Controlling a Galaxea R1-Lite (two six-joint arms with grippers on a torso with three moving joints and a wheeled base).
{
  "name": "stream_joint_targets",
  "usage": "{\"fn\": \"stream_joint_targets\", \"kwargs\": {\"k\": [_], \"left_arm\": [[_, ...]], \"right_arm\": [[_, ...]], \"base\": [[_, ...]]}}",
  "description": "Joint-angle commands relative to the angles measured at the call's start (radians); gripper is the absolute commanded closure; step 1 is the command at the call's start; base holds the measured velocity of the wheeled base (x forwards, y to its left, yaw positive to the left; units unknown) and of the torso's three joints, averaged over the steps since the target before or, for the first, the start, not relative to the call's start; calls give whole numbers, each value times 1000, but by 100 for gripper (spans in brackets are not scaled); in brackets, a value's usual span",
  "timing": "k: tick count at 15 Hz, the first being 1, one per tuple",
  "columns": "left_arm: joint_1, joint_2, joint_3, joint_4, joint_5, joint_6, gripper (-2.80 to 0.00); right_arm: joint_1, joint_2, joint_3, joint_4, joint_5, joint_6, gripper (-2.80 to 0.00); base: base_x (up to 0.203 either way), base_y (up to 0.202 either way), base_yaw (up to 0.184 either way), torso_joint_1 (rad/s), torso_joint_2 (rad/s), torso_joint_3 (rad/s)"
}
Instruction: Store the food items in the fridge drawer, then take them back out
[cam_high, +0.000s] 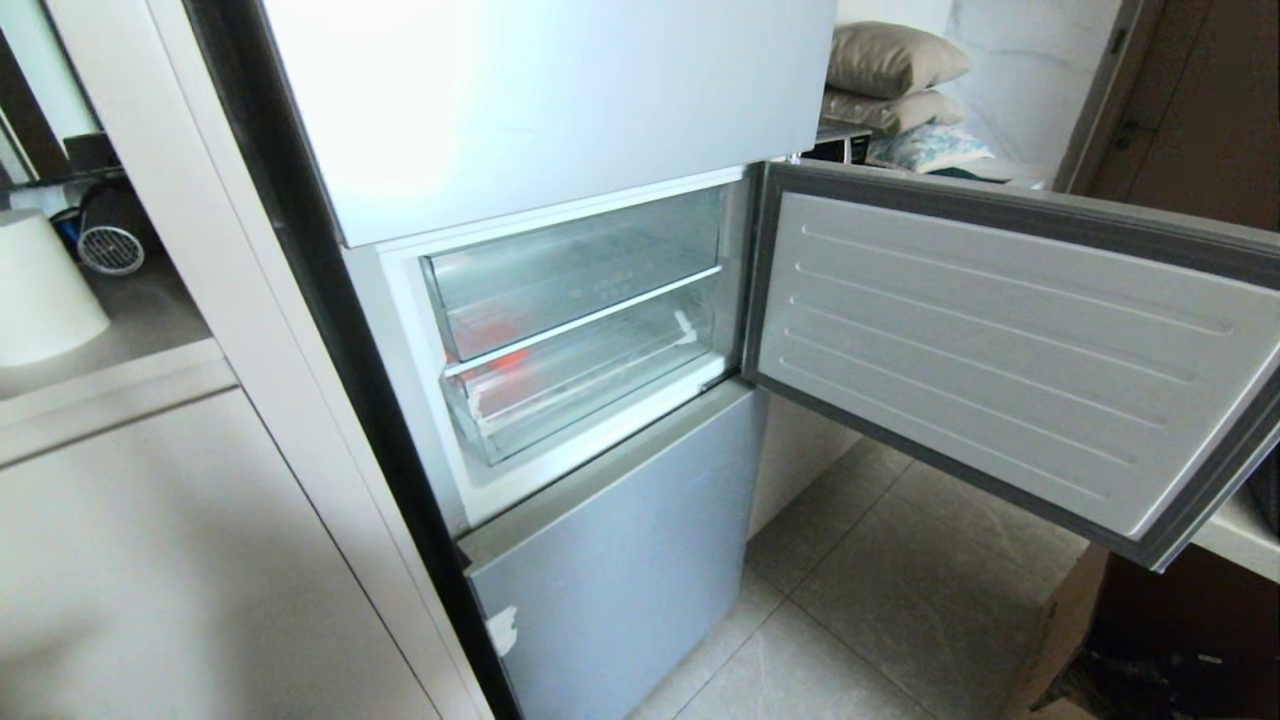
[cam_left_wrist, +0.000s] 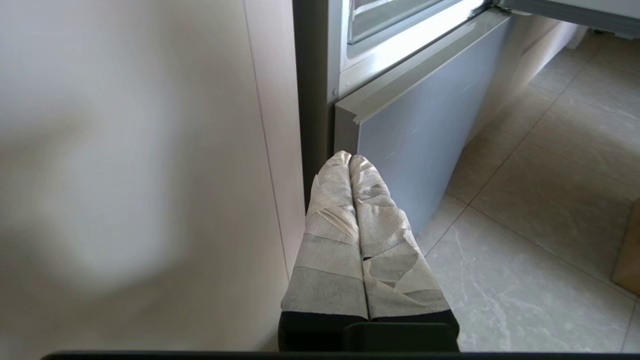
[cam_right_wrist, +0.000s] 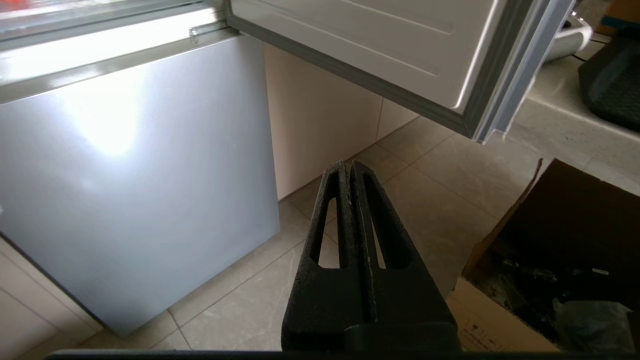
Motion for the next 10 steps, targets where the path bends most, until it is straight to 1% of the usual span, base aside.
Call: {"fn": "stream_joint_targets", "kwargs": {"k": [1, 2, 4, 5, 7, 8, 9, 10], "left_arm": [[0, 0, 0, 0, 1, 0, 0], [0, 0, 0, 0, 1, 0, 0], [0, 0, 0, 0, 1, 0, 0], [0, 0, 0, 0, 1, 0, 0], [0, 0, 0, 0, 1, 0, 0], [0, 0, 0, 0, 1, 0, 0], [0, 0, 0, 0, 1, 0, 0], [0, 0, 0, 0, 1, 0, 0]], "right_arm": [[-1, 12, -18, -26, -6, 22, 0], [-1, 34, -61, -58, -31, 83, 0], [-2, 73, -214, -57, -115, 215, 0], [-4, 119, -308, -38, -168, 289, 0], [-35, 273, -428, -19, -245, 417, 0], [-72, 364, -488, -18, -265, 491, 0], [-128, 454, -537, -25, -274, 568, 0], [-223, 543, -574, -46, -267, 641, 0]], "base": [[0, 0, 0, 0, 0, 0], [0, 0, 0, 0, 0, 0], [0, 0, 0, 0, 0, 0], [0, 0, 0, 0, 0, 0], [0, 0, 0, 0, 0, 0], [0, 0, 0, 0, 0, 0], [0, 0, 0, 0, 0, 0], [0, 0, 0, 0, 0, 0]]}}
